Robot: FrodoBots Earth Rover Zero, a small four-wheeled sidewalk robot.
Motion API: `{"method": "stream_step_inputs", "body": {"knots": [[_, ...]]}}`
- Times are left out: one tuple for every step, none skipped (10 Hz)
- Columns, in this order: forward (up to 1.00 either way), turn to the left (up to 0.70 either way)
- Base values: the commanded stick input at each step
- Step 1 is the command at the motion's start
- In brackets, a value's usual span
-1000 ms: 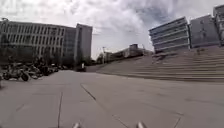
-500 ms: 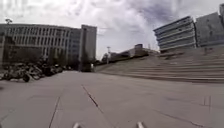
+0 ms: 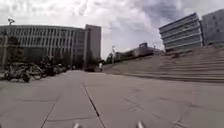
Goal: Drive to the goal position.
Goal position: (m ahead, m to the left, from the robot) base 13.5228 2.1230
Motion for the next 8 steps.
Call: {"method": "stream_step_inputs", "body": {"knots": [[0.70,0.12],[0.70,0.07],[0.70,0.00],[0.70,0.00],[0.70,0.00],[0.70,0.00],[0.70,0.02],[0.70,0.05]]}}
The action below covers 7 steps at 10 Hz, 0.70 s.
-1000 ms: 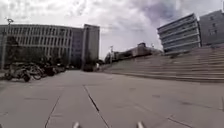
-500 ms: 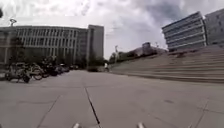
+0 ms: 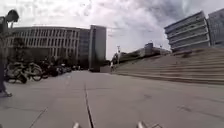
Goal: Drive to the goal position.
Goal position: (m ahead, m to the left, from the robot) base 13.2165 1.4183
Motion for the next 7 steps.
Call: {"method": "stream_step_inputs", "body": {"knots": [[0.70,0.10],[0.70,0.07],[0.70,0.01],[0.70,0.00],[0.70,0.00],[0.70,0.00],[0.70,0.00]]}}
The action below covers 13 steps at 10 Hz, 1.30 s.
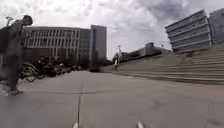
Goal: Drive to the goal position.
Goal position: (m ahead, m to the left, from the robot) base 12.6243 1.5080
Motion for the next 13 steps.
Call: {"method": "stream_step_inputs", "body": {"knots": [[0.70,0.00],[0.70,0.00],[0.70,0.00],[0.70,0.00],[0.70,0.00],[0.70,0.00],[0.70,0.00],[0.70,0.03],[0.70,0.08],[0.70,0.13],[0.70,0.14],[0.70,0.14],[0.70,0.14]]}}
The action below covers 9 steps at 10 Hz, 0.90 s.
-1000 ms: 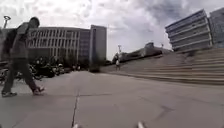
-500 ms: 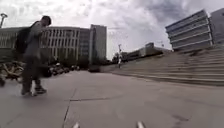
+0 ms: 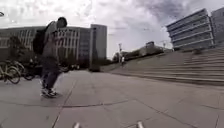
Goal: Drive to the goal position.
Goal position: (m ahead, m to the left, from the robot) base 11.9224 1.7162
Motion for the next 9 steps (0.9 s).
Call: {"method": "stream_step_inputs", "body": {"knots": [[0.70,0.14],[0.70,0.14],[0.70,0.14],[0.70,0.14],[0.70,0.14],[0.70,0.14],[0.70,0.14],[0.70,0.14],[0.70,0.14]]}}
